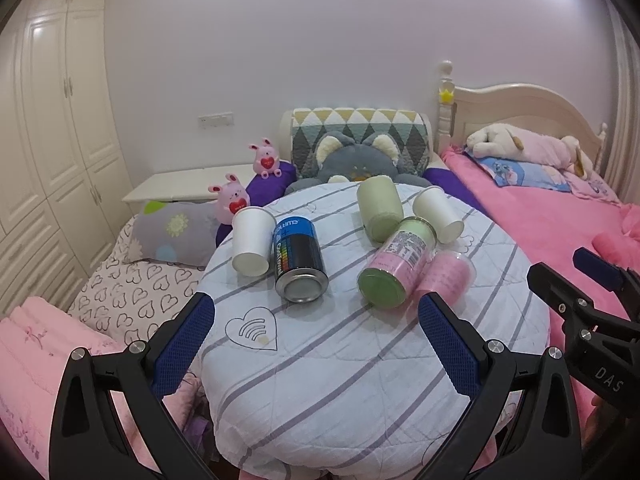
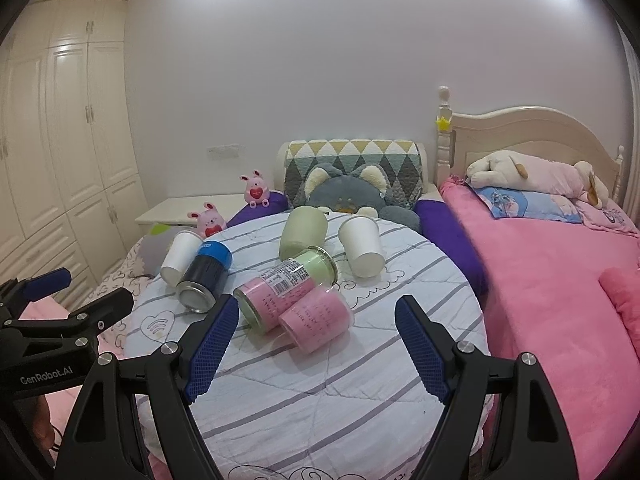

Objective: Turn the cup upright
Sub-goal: 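Move the right gripper toward the upside-down white paper cup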

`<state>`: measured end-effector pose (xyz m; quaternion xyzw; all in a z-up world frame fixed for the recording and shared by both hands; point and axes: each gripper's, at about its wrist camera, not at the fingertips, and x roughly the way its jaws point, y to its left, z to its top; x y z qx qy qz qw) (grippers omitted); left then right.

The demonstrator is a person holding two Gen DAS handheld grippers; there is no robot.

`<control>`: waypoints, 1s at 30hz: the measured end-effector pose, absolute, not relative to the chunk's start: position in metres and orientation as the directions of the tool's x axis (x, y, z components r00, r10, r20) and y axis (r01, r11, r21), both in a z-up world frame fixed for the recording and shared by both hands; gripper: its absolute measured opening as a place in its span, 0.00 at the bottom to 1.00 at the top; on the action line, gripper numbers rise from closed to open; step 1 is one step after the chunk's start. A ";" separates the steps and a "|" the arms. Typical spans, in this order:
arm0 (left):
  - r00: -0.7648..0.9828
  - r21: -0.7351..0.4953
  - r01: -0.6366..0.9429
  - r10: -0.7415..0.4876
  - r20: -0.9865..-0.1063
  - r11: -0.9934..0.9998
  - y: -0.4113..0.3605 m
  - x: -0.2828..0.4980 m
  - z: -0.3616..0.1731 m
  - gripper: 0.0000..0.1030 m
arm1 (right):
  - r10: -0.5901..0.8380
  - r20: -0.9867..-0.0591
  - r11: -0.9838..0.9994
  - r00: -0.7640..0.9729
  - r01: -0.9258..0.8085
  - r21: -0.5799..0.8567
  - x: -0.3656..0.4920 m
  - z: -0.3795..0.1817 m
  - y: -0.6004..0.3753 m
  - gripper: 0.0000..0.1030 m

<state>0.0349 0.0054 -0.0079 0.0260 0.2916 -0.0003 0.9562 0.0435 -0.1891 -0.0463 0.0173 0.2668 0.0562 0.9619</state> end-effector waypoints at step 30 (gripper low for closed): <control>0.811 0.059 0.030 0.010 -0.585 0.998 -0.003 0.068 -0.022 1.00 | 0.092 -0.568 0.995 0.818 -0.095 0.025 0.070 -0.056 -0.182 0.80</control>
